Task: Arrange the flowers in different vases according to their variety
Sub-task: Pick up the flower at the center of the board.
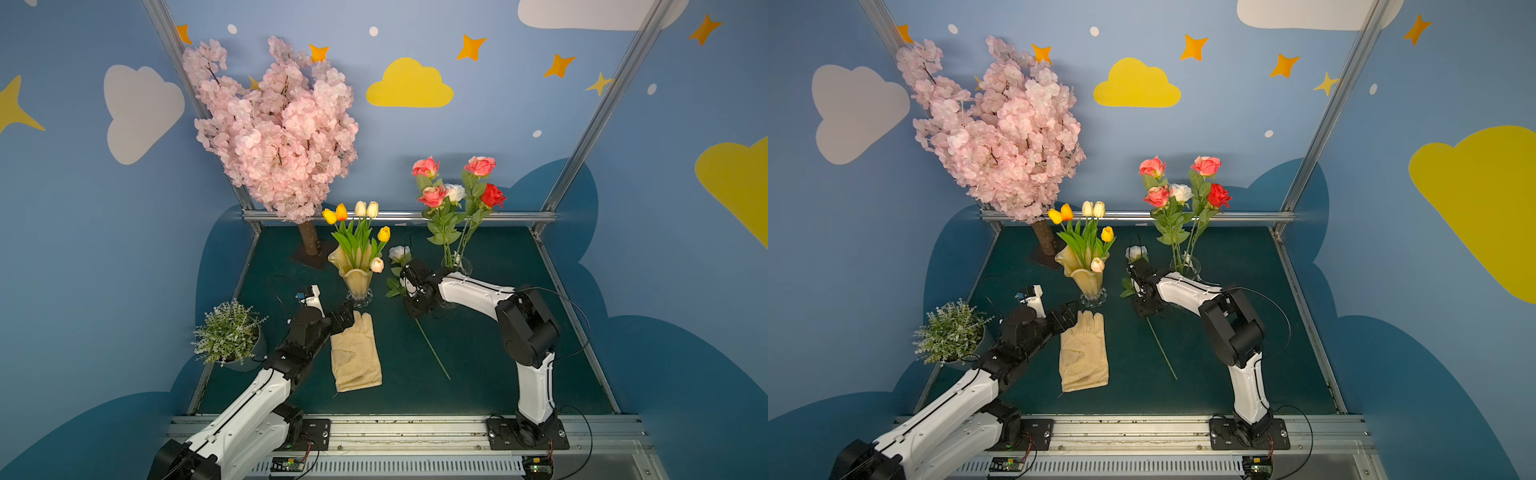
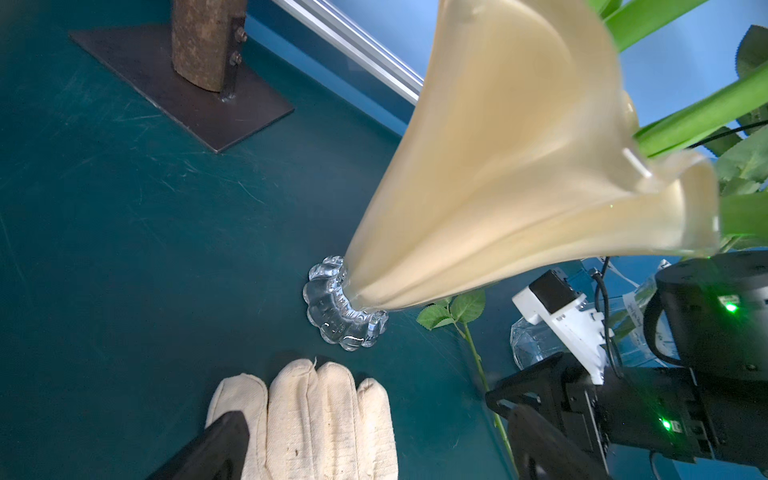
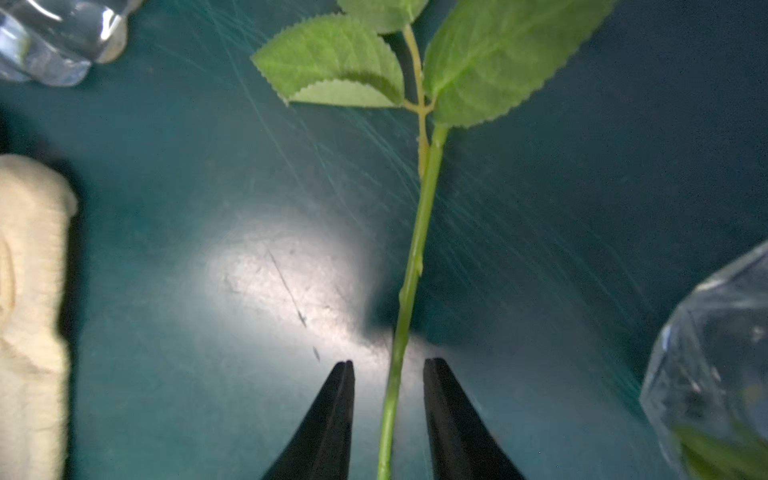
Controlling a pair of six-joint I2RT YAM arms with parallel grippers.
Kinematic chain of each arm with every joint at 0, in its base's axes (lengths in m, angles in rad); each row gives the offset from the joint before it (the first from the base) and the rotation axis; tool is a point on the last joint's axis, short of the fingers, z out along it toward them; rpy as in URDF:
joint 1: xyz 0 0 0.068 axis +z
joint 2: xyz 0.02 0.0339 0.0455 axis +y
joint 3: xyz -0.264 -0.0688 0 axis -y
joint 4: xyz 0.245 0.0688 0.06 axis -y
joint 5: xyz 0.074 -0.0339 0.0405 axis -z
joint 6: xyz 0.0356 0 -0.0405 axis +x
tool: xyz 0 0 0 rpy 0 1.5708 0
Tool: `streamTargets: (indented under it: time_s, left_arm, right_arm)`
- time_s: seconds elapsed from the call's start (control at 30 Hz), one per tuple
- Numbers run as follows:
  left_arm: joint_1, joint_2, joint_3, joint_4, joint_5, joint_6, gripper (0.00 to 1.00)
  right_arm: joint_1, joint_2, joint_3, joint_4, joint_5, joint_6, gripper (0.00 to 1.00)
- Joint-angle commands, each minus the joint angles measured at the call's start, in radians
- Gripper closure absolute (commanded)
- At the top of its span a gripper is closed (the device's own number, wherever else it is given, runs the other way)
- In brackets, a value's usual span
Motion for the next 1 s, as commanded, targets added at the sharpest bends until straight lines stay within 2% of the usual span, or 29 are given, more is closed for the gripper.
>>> streamTargets:
  time_s: [0.0,0.37,0.53,0.73,0.97]
  left_arm:
    - [0.007,-0.024,-0.007,0.002,0.026,-0.007,0.0]
    - [0.007,-0.052,-0.011,-0.007,0.006,0.009,0.0]
    - [0.007,-0.055,-0.01,-0.012,0.001,0.017,0.0]
    - [0.007,-0.085,-0.018,-0.016,-0.002,0.023,0.0]
    - [0.007,-0.129,-0.024,-0.02,0.01,0.032,0.0]
  right_arm:
    - [-0.006,0.047,0.054,-0.045,-0.018,-0.025,0.66]
    - [0.006,0.114,0.127,-0.082,0.035,-0.031,0.84]
    - [0.007,0.066,0.119,-0.083,0.056,-0.039,1.0]
    - [0.008,-0.05,0.068,-0.046,0.067,-0.029,1.0]
    - [0.008,-0.269,-0.055,0.071,0.06,-0.004,1.0]
